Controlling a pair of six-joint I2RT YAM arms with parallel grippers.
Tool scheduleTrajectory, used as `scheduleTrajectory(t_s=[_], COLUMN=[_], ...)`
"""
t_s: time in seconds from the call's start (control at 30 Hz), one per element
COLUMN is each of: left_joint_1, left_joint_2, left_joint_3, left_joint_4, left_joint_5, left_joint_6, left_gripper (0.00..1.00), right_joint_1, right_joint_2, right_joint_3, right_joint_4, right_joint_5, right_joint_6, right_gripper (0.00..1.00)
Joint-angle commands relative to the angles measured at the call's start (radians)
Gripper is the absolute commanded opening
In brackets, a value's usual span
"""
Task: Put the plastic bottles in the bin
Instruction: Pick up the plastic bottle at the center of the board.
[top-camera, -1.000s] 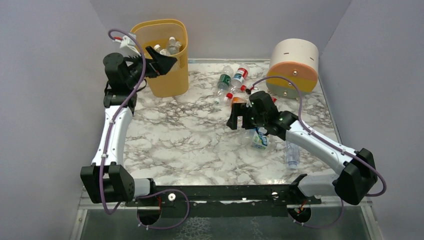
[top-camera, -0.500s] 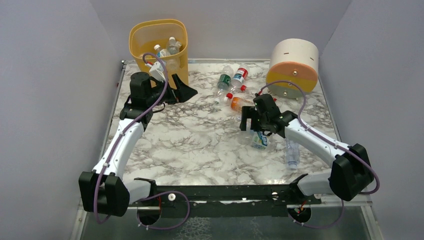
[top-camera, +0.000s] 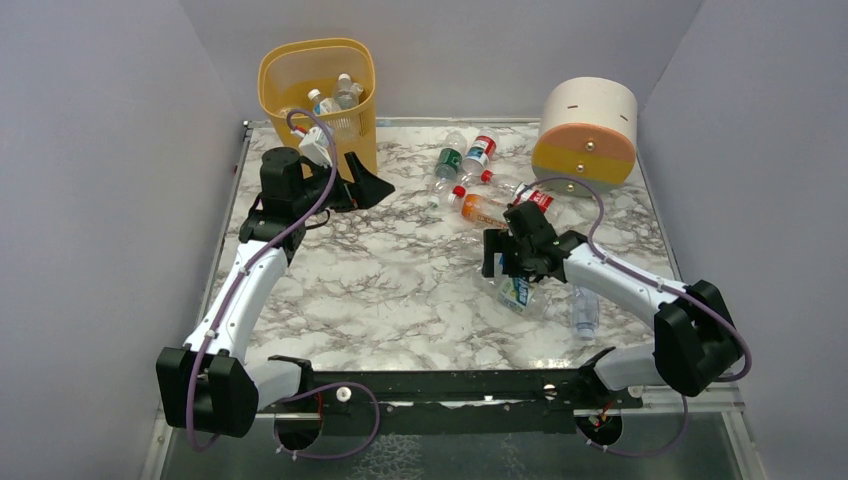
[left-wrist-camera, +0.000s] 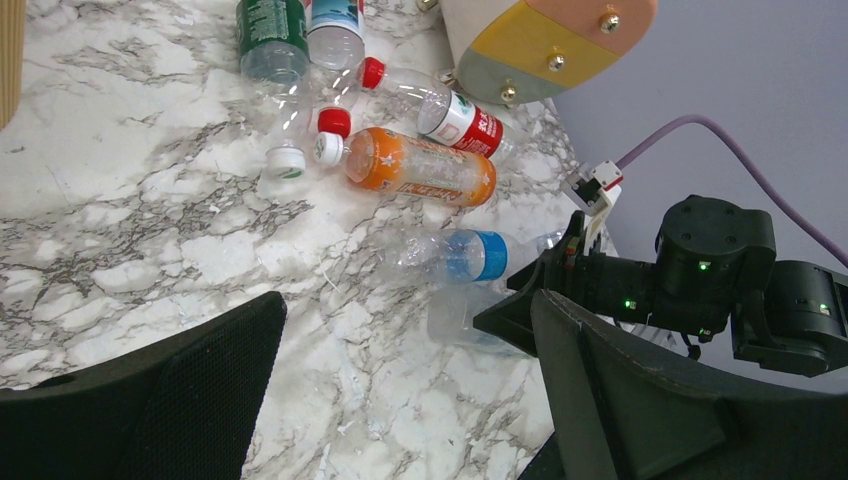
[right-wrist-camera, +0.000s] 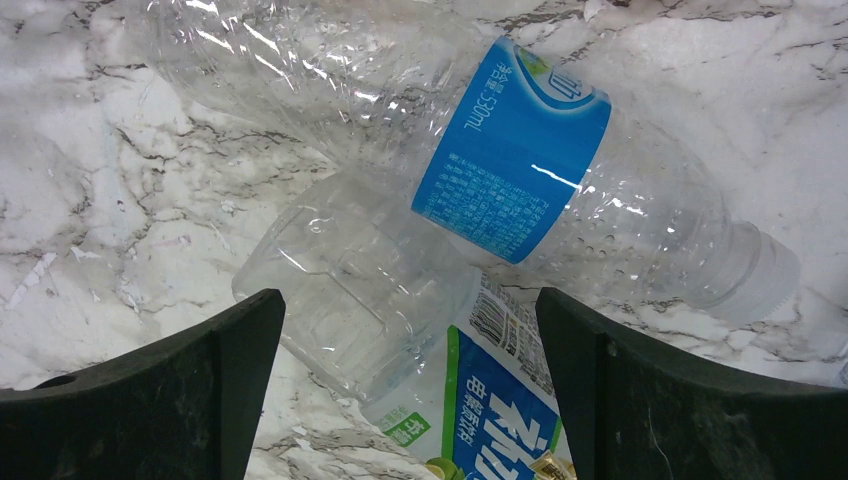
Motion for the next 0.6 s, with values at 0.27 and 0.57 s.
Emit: scheduleTrajectory(t_s=[0.27,0.57], left_joint_1=[-0.008,-0.008], left_joint_2=[-0.011,-0.009], left_joint_3=[-0.006,0.002], left_joint_4=[-0.011,-0.023], left_joint_5=[-0.021,-0.024], left_joint_6=[0.031,0.038], left_gripper=[0.99,0.99], right_joint_1=[0.004,0.026], right_joint_2=[-0.075,-0.080], right_joint_3=[-0.072,-0.101], right_joint_4=[0.059,0.086], right_joint_5=[-0.161,-0.236], right_joint_6=[-0.040,-0.045], right_gripper=[1.00,0.95])
